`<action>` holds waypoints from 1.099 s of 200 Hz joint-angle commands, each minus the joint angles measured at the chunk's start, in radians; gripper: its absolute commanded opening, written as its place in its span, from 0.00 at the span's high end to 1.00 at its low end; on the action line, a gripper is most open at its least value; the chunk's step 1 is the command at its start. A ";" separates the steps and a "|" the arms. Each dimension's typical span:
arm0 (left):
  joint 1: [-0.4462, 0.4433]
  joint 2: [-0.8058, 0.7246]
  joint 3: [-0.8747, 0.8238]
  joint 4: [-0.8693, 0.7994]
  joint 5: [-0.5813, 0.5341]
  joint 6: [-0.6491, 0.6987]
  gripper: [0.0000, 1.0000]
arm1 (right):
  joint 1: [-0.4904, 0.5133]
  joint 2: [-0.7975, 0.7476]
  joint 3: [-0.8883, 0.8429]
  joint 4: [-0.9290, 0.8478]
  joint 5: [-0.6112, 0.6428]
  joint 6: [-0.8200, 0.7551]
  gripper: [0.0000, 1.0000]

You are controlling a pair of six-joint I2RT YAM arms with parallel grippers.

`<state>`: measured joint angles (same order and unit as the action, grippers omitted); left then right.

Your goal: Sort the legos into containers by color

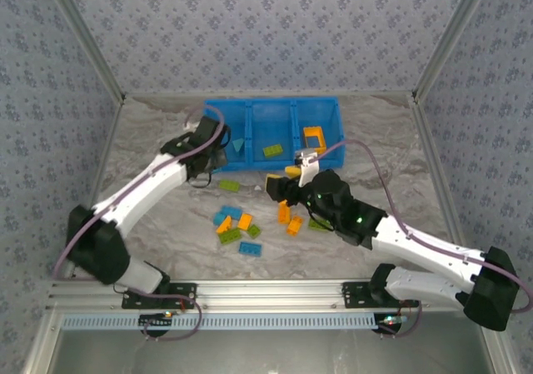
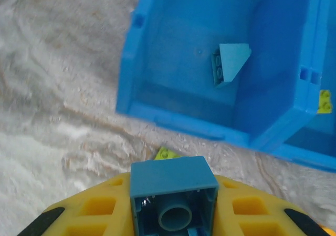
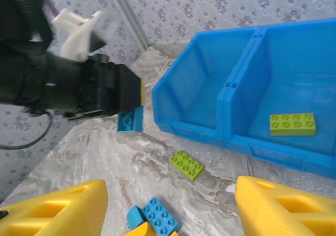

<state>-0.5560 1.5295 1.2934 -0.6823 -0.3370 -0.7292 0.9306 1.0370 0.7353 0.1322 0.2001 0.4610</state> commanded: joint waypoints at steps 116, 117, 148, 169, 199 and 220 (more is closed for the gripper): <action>0.097 0.587 0.434 -0.056 -0.004 0.236 0.70 | -0.041 -0.094 0.007 -0.101 0.087 0.084 0.31; 0.097 0.588 0.432 -0.057 -0.004 0.236 0.70 | -0.041 -0.094 0.007 -0.104 0.088 0.085 0.31; 0.096 0.591 0.431 -0.067 0.001 0.221 0.60 | -0.046 -0.087 0.007 -0.209 0.136 0.146 0.32; 0.093 0.564 0.429 -0.067 -0.008 0.224 0.53 | -0.047 -0.047 0.011 -0.288 0.172 0.215 0.32; 0.091 0.517 0.429 -0.075 -0.014 0.226 0.49 | -0.040 0.045 0.026 -0.354 0.186 0.299 0.32; 0.086 0.462 0.428 -0.079 -0.036 0.223 0.49 | -0.016 0.102 0.040 -0.361 0.217 0.333 0.33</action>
<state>-0.4603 2.1036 1.7126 -0.7353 -0.3450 -0.5060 0.8932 1.0927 0.7498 -0.1638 0.3531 0.7071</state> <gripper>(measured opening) 0.508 0.675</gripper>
